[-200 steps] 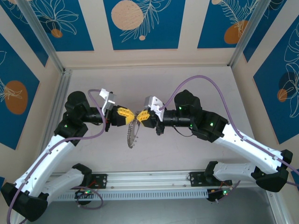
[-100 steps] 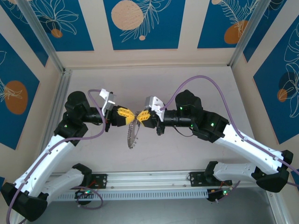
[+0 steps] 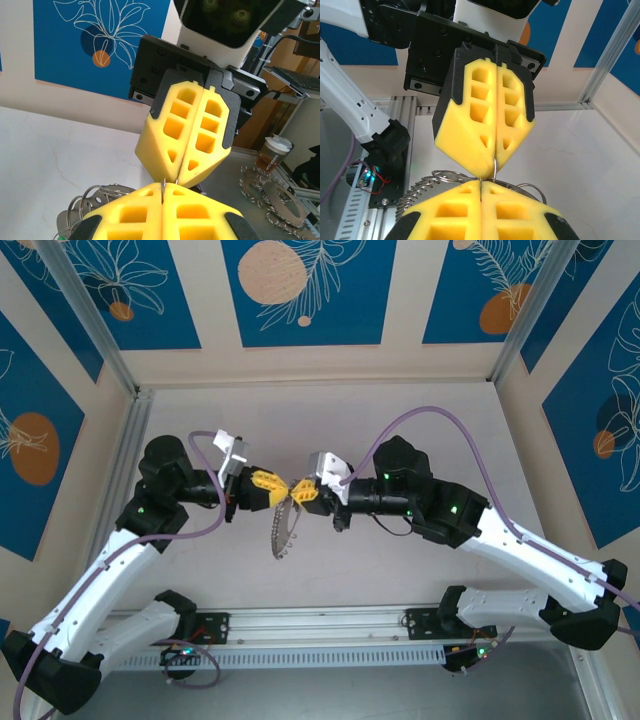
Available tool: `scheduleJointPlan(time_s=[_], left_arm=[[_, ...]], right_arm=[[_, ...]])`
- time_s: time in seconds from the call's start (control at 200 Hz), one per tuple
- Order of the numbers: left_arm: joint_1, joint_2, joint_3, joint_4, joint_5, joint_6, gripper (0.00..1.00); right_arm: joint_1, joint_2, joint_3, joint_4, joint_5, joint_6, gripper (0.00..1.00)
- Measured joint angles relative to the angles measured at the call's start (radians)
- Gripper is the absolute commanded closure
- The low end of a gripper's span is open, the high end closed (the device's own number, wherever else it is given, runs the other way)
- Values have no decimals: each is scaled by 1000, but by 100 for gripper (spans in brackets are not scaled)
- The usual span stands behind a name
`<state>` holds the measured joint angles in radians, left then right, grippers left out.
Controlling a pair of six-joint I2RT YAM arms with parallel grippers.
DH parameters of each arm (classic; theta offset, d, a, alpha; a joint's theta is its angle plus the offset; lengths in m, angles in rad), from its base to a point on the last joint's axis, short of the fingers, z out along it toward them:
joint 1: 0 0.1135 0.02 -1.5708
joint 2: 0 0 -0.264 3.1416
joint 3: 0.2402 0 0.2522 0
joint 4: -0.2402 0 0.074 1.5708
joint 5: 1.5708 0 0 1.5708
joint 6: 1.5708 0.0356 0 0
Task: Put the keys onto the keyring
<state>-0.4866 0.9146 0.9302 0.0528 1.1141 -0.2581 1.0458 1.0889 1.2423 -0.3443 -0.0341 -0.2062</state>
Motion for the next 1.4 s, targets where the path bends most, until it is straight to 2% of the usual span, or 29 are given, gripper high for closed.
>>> scheduleJointPlan(time_s=[0.285, 0.525, 0.665, 0.87, 1.215, 1.401], left_arm=[[0, 16, 0, 74, -1, -85, 100], [0, 16, -4, 103, -49, -120, 100], [1, 18, -21, 157, -76, -158, 100], [1, 24, -27, 203, -84, -183, 100], [-23, 24, -42, 262, -75, -193, 100], [-25, 24, -69, 311, -71, -205, 100]], right_arm=[[119, 3, -5, 22, 221, -127, 100], [192, 11, -34, 89, 418, -220, 100], [212, 12, -66, 149, 493, -253, 90], [223, 8, -107, 212, 486, -261, 73], [223, -69, -163, 254, 417, -203, 70], [167, -169, -166, 246, 376, -93, 65]])
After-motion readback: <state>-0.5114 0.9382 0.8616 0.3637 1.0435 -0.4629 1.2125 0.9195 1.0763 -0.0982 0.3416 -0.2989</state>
